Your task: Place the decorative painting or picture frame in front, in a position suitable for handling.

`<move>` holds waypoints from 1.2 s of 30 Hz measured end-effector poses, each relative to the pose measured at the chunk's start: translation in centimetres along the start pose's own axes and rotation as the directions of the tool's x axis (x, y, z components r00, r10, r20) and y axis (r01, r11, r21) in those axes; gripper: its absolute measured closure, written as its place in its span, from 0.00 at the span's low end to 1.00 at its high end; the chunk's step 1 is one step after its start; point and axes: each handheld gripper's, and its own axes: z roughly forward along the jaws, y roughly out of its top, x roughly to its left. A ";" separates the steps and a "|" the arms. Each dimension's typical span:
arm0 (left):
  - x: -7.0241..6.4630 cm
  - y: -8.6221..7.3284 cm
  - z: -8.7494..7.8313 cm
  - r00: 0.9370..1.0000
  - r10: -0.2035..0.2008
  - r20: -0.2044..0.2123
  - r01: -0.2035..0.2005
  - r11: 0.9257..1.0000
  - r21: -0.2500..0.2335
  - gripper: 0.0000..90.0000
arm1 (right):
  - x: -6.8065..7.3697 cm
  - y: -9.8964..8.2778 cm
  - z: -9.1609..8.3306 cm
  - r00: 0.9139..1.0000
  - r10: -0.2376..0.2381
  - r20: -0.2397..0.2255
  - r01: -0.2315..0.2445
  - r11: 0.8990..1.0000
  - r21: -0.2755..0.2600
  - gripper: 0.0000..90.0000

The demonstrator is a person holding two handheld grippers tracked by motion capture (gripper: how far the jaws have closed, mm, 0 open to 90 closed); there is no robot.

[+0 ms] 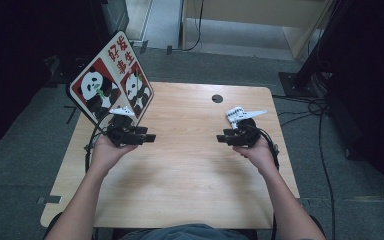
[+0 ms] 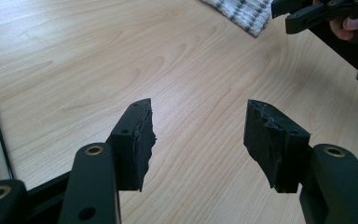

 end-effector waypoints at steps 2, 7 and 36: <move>0.0 0.0 0.0 1.000 0.001 -0.001 -0.001 1.000 -0.002 0.47 | 0.0 0.0 -0.1 1.000 0.013 0.005 -0.013 1.000 -0.002 0.58; 0.0 -0.1 -0.2 1.000 -0.004 0.001 0.004 1.000 -0.007 0.47 | -0.1 0.1 -0.2 1.000 0.002 0.015 -0.002 1.000 -0.004 0.57; 0.3 -2.5 -5.3 0.997 -0.071 -0.038 0.068 0.994 -0.087 0.47 | -0.2 1.7 1.8 0.999 -0.045 -0.010 0.045 0.998 0.047 0.55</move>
